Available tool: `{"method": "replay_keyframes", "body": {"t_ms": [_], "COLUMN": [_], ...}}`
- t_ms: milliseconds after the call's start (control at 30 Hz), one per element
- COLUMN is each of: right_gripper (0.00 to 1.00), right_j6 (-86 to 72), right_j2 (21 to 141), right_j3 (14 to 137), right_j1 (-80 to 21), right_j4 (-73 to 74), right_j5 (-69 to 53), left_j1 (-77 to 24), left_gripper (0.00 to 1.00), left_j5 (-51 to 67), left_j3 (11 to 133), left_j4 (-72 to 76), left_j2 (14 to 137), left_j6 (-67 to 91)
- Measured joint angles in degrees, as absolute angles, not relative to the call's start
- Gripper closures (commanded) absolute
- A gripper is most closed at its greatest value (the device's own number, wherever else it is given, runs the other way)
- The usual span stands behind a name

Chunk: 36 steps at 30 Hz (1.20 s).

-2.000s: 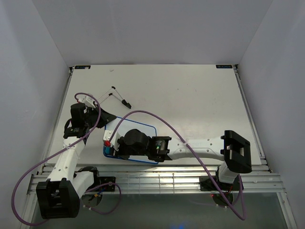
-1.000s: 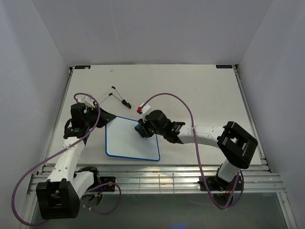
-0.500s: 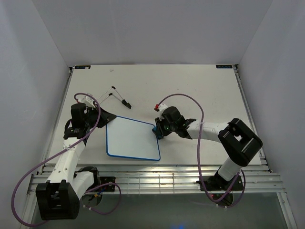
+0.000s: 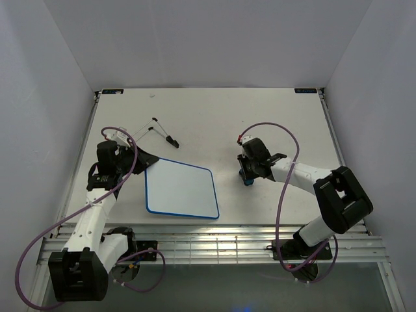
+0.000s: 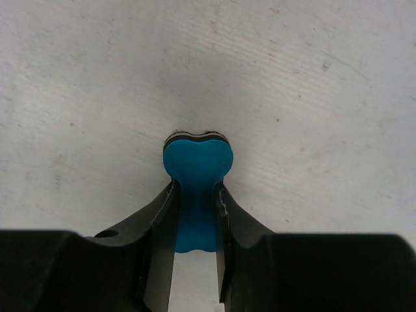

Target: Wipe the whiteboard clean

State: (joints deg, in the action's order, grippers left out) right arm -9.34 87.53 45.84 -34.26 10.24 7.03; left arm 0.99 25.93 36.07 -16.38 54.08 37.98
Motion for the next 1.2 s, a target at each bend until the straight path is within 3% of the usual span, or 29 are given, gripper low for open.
{"method": "replay_keyframes", "body": {"t_ms": [167, 567, 833, 1200], "right_gripper": [0.65, 0.45, 0.44, 0.45], "right_j6": [-8.8, -8.5, -8.2, -7.0], "right_j2": [89.1, 87.4, 75.0, 58.9], "right_j3": [48.3, 48.8, 48.7, 46.1], "right_j1": [-34.6, -34.5, -33.2, -32.6], "right_j4": [13.7, 19.5, 21.4, 23.2], "right_j5": [11.5, 12.4, 11.9, 9.6], "left_j1": [1.0, 1.0, 1.0, 1.0], "left_gripper": [1.00, 1.00, 1.00, 1.00], "left_j5": [26.5, 31.7, 37.9, 37.5], "left_j3": [36.9, 39.6, 39.6, 45.8], "left_j4": [-17.3, -18.6, -14.1, -10.6], "left_j2": [54.1, 54.1, 54.8, 57.8], "left_j6": [37.9, 35.6, 36.1, 35.2]}}
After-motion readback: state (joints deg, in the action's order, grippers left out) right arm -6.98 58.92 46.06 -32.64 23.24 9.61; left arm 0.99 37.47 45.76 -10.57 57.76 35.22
